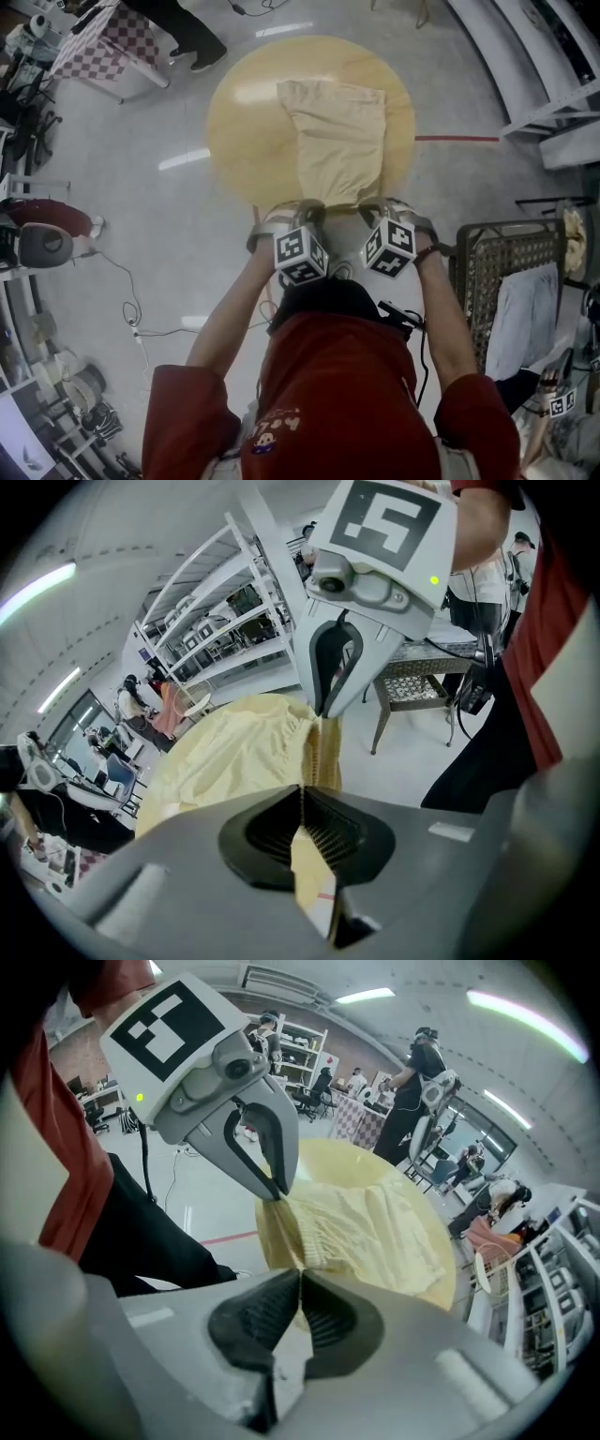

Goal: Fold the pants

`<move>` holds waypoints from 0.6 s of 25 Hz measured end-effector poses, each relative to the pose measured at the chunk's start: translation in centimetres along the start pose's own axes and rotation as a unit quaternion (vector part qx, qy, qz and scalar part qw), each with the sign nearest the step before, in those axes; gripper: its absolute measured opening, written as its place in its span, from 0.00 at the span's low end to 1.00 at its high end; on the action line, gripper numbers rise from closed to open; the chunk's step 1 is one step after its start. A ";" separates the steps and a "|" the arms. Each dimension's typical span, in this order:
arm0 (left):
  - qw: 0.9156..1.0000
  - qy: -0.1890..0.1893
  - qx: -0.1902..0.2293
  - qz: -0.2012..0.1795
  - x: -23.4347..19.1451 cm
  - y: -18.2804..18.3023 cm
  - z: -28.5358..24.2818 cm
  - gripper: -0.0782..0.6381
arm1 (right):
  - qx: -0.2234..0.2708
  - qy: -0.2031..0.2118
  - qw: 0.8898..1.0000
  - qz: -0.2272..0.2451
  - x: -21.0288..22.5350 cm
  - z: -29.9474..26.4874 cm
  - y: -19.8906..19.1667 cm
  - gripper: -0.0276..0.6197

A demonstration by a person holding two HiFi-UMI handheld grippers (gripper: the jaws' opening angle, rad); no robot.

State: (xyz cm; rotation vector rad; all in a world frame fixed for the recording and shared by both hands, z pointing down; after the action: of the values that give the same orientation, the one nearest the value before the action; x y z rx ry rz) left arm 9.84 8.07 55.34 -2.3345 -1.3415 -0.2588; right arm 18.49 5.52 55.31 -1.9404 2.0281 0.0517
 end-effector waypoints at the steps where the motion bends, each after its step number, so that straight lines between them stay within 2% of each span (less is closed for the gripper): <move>1: 1.000 0.005 -0.001 0.000 0.0 0.2 0.4 0.15 | 0.005 -0.007 1.000 0.000 0.2 0.6 0.0 0.06; 6: 1.000 0.030 -0.003 -0.001 -1.2 1.0 1.8 0.14 | 0.029 -0.045 0.999 0.002 1.9 2.8 0.5 0.06; 15: 0.998 0.053 -0.004 -0.019 -5.6 3.2 4.7 0.14 | 0.050 -0.083 0.995 -0.002 6.0 6.7 1.8 0.06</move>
State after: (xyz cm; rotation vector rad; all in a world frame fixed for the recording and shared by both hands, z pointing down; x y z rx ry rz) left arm 9.44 4.53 48.22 -2.2705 -1.3378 -0.3948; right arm 18.03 1.57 47.08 -1.8162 1.8826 0.1035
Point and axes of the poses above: the fingertips, and each gripper's own axes: z backward along the fingers, x to its right, y out of its top, the point moved 4 cm from there along z, backward along the fingers, and after that the axes turned 15 degrees about -x, right-handed, at the moved point
